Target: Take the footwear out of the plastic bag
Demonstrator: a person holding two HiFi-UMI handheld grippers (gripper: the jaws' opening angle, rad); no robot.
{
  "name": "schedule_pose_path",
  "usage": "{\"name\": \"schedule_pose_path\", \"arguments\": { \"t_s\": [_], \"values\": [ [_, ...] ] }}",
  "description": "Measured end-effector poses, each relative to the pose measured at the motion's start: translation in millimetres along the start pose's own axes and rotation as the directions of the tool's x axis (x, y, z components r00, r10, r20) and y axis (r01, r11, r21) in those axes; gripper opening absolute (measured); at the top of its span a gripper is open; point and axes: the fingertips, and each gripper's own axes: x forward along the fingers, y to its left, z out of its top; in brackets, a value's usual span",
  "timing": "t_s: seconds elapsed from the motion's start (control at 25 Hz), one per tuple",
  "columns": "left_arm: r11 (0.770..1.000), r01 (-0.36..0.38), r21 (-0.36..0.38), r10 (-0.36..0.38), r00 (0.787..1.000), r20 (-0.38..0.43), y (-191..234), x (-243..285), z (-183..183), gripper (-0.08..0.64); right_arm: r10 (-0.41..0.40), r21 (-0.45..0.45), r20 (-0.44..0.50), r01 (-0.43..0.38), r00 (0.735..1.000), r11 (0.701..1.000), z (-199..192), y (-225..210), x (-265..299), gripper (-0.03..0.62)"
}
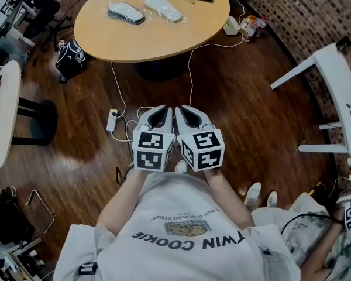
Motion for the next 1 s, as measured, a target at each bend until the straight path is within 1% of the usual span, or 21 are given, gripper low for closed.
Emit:
{"name": "schedule_pose_path", "arguments": {
  "t_s": [0.16, 0.28, 0.48, 0.72, 0.88, 1.0],
  "values": [
    [1.000, 0.019, 0.006, -0.019, 1.000, 0.010, 27.1, 33.7, 22.5, 0.007, -0.015, 0.009, 0.008, 0.015, 1.000, 1.000, 20.6, -16.5, 40.1, 0.000],
    [0.999, 0.043, 0.009, -0.043, 0.999, 0.015, 55.1, 64.8, 42.9, 0.006, -0.034, 0.016, 0.011, 0.034, 0.999, 0.999, 41.2, -29.4, 78.8, 0.000],
    [0.995, 0.099, 0.019, -0.099, 0.995, 0.001, 108.0, 115.6, 85.4, 0.006, -0.095, 0.029, 0.000, 0.095, 0.996, 0.995, 87.0, -52.4, 143.0, 0.000],
    [0.986, 0.165, 0.016, -0.165, 0.986, 0.002, 177.9, 167.6, 127.7, 0.006, -0.158, 0.061, -0.021, 0.159, 0.987, 0.985, 128.2, -68.9, 219.1, 0.000],
    [0.982, 0.187, 0.037, -0.187, 0.982, 0.004, 219.4, 196.2, 151.6, 0.006, -0.194, 0.069, -0.017, 0.195, 0.981, 0.978, 147.6, -80.0, 255.2, 0.000],
    [0.980, 0.187, 0.070, -0.188, 0.982, 0.006, 243.0, 215.9, 166.8, 0.007, -0.223, 0.081, -0.019, 0.224, 0.975, 0.971, 154.8, -94.2, 274.1, 0.000]
  ]
}}
